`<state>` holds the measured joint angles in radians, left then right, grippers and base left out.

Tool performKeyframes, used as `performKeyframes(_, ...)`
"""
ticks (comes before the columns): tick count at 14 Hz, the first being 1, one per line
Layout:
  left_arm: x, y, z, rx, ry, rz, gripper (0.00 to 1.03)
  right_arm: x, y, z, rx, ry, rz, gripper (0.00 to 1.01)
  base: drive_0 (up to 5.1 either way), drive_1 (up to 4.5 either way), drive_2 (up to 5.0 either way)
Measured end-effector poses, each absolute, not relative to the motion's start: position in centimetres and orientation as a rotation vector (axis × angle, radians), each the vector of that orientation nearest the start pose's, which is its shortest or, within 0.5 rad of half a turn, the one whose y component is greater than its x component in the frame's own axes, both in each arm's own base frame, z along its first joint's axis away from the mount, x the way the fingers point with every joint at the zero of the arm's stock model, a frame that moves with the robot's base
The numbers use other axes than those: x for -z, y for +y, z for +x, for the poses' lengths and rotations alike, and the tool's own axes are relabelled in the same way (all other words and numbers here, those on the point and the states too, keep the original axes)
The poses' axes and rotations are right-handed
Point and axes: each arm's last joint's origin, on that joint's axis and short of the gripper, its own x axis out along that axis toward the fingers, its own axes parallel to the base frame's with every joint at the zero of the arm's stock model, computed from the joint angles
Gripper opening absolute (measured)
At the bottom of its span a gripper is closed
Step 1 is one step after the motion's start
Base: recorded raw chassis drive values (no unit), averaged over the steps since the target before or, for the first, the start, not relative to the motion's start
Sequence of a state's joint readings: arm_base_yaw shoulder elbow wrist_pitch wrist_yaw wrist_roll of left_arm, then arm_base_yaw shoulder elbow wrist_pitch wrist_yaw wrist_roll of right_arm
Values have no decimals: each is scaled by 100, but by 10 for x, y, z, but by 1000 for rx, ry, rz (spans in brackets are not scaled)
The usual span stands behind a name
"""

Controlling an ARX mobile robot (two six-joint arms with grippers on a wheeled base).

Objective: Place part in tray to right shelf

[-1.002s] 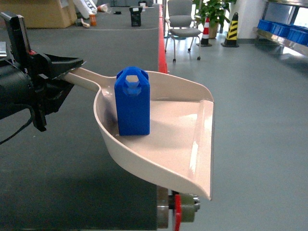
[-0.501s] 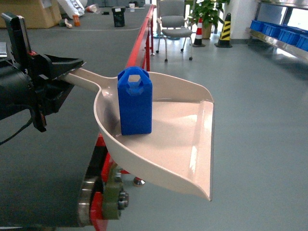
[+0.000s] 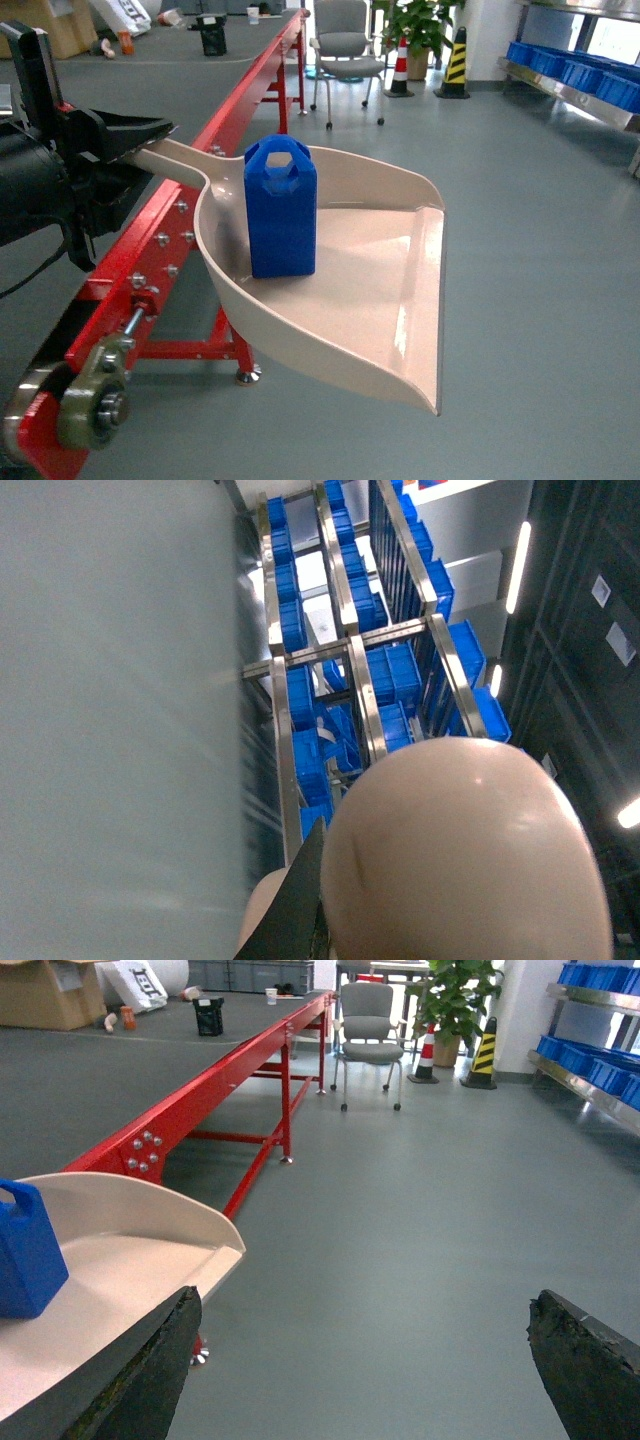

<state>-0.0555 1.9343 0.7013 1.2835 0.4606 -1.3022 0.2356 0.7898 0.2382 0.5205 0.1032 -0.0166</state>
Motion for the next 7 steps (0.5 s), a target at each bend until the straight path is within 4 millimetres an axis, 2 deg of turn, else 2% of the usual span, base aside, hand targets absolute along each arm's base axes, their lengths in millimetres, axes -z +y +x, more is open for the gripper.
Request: performKeyframes(7,-144,-32,344,472,295,-1261,16,-211,37,167,-133,30,-22,98,518,-228,-228)
